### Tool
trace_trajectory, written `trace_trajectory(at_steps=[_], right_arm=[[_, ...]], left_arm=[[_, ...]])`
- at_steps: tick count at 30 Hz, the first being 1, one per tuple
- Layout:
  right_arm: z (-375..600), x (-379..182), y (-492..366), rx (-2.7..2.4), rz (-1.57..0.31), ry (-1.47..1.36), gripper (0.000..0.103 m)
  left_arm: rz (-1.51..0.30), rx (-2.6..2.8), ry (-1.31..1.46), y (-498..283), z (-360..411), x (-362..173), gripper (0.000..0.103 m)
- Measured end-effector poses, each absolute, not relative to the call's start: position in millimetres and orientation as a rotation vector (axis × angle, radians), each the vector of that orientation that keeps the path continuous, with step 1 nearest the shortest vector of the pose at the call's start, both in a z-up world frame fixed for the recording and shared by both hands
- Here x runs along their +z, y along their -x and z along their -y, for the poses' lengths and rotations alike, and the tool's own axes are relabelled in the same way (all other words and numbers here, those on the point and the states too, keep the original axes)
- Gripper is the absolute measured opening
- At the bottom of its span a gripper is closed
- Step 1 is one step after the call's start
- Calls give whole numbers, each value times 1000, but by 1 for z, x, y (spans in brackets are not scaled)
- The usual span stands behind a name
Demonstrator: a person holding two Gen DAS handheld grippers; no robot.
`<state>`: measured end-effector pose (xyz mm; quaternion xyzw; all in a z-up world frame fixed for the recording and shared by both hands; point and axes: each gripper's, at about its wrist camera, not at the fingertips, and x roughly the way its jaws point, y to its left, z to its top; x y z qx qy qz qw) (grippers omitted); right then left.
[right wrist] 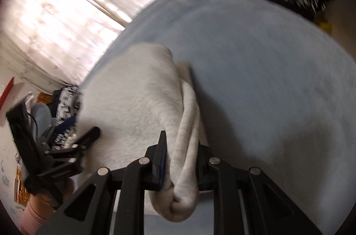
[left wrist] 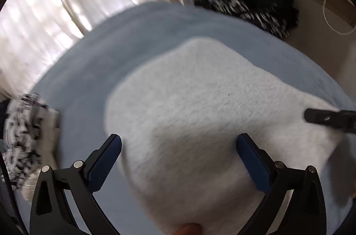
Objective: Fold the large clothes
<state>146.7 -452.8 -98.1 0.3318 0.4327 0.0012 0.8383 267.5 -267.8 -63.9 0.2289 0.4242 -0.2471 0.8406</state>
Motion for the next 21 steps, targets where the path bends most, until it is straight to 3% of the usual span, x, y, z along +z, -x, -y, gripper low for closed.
trace_trajectory(at_steps=[3,7,21], right_arm=[[455,-129,-150,1,-966,-740,19],[454,-130,-153,-3,-947,-727,19],[447,-150,-185,11,-947,-683,24]], left_arm=[[-857,-507,-577,-259,282,-72,103],[-813,-460,-654,-251,295,-82,103],[-788,-457,-630,-273,289,-103,103]])
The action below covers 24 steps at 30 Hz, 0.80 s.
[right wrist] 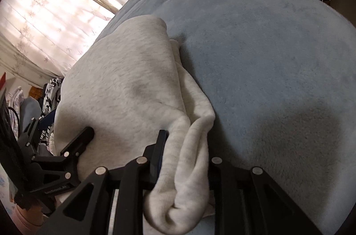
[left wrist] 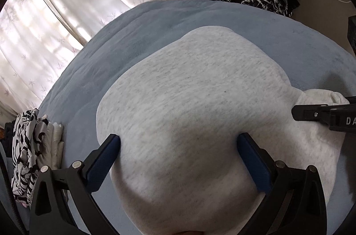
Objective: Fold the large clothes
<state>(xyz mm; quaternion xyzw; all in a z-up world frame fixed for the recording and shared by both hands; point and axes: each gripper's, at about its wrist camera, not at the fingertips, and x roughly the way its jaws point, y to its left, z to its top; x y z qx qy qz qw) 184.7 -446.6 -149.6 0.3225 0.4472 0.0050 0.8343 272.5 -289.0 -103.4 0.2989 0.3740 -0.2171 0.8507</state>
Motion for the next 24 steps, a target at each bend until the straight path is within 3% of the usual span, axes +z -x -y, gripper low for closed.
trace_trajectory(at_steps=[5,10,17,24], right_arm=[[456,-164,-178,14,-926,-762,38],[452,-164,-175,9,-898,-744,40],[445,-147,-160,-50,-959,-667,59],[441,-88,-144,-94,-943,-565,59]], left_arm=[[-791,-464,-619,-273,286,-105,103],[-787,-468,-605,-273,283,-105,103],[-753,-467,-570,-264,278,-95,103],[-780,-451,-457,-260,263,-71,103]])
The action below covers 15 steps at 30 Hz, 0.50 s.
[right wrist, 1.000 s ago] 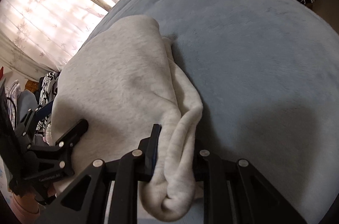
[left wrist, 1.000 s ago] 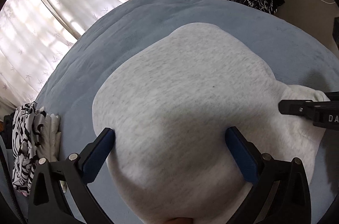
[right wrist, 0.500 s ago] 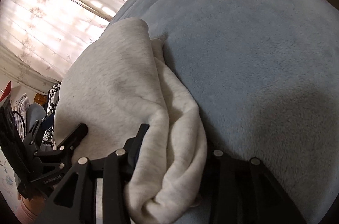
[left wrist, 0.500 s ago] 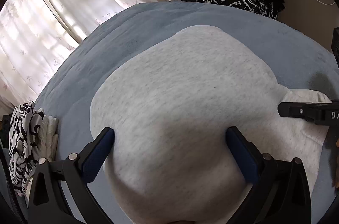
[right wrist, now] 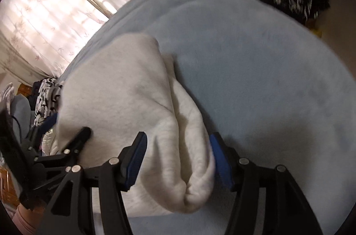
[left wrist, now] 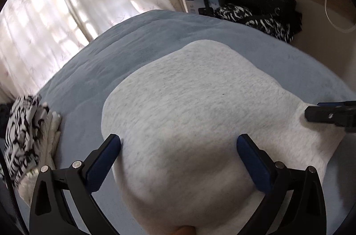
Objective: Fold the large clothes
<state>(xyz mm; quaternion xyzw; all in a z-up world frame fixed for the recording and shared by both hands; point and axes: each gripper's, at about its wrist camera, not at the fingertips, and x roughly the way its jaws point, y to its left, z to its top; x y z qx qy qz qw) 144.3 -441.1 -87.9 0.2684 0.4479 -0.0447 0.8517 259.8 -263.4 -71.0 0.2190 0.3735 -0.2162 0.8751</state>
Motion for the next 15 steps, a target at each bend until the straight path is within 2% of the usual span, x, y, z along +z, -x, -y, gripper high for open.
trace_trajectory(at_steps=[8,15], right_arm=[[430,-31,-171,-37,-881,-497,59],[405,-21,-225,52,-885,-462,59]], left_arm=[[-836,-377,-375,-263,237,-41,102],[-882,-248,-263,-290,215,-32,102]])
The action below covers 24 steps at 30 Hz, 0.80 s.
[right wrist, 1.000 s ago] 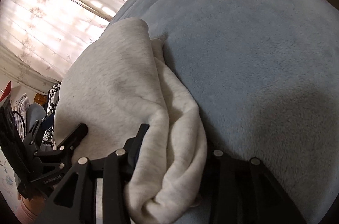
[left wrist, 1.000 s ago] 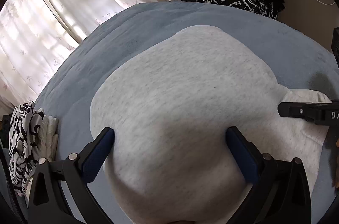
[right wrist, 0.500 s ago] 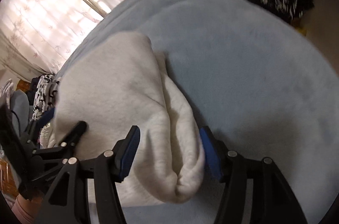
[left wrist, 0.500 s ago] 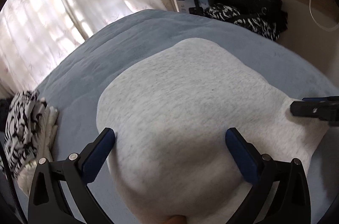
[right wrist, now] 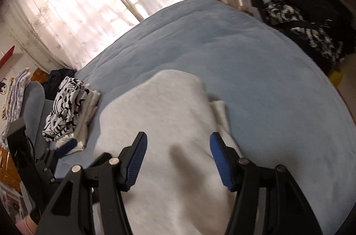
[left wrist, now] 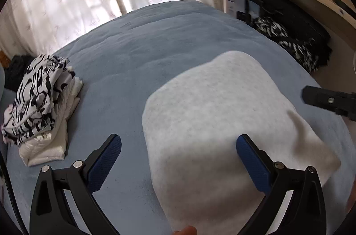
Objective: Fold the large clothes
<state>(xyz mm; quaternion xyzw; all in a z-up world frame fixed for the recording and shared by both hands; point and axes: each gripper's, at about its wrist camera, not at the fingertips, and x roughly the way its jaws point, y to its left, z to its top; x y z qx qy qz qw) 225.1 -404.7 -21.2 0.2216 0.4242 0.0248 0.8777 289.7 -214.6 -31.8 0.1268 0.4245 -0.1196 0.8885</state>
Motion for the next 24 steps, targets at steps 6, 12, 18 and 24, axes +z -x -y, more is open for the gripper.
trace_trajectory(at_steps=[6,12,18,24], right_arm=[[394,-46,-273,90,-945,-474,53],[384,-104,-302,32,-1116,-399,50],[381,-121,-309,-5,-1097,-355,49],[383,-125,-309,4,-1067,-355,49]], left_arm=[[-911,-206,-256,-319,219,-52,103],[-1135,-335,-101,-361,211,-83,103],[-1173,-368,-53,-372,207,-97,103],[-1158,-380,-35,-369,205,-100,103]])
